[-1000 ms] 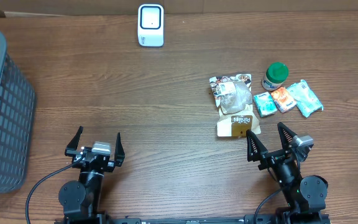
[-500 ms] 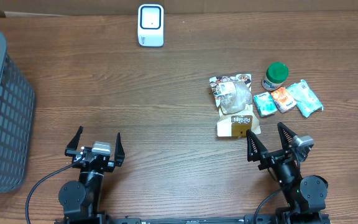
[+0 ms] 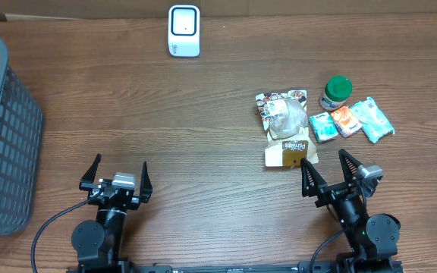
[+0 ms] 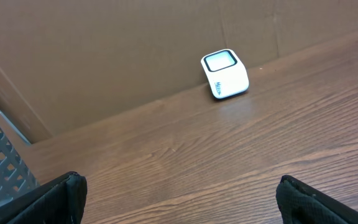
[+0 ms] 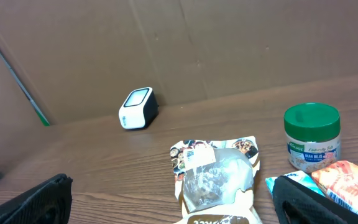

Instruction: Scan the item barcode

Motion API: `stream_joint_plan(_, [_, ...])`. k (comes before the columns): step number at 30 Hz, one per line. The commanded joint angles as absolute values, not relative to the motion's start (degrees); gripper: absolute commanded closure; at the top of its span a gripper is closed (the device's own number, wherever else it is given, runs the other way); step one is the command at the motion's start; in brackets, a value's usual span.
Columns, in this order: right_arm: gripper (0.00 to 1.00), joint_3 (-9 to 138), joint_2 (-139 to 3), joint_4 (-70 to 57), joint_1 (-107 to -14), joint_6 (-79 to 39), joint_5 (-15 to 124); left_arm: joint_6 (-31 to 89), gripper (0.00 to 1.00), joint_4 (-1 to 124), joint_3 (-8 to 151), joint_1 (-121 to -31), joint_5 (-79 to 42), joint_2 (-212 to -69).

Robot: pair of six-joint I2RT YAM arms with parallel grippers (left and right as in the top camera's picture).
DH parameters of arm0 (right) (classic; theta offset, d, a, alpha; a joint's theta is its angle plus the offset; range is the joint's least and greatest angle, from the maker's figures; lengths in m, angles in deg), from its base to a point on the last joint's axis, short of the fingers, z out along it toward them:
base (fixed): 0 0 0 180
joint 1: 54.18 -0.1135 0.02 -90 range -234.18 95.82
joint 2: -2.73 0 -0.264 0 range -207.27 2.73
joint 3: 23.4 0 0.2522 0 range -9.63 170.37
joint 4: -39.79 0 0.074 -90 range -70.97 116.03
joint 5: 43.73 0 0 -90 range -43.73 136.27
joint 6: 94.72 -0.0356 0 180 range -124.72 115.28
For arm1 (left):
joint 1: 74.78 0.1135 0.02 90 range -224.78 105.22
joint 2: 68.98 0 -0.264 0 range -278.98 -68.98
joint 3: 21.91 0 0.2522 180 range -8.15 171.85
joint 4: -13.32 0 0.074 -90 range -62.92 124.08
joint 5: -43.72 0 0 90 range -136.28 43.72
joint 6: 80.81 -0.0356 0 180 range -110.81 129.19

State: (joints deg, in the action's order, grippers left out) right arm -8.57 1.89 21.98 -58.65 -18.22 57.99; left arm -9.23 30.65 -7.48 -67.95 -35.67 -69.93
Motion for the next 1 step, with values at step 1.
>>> stream_joint_plan(1, [0.00,-9.2,2.6,22.4,-58.3,-18.2,57.7,-10.1,0.00,30.7,-7.9,-68.1,-36.4,-69.3])
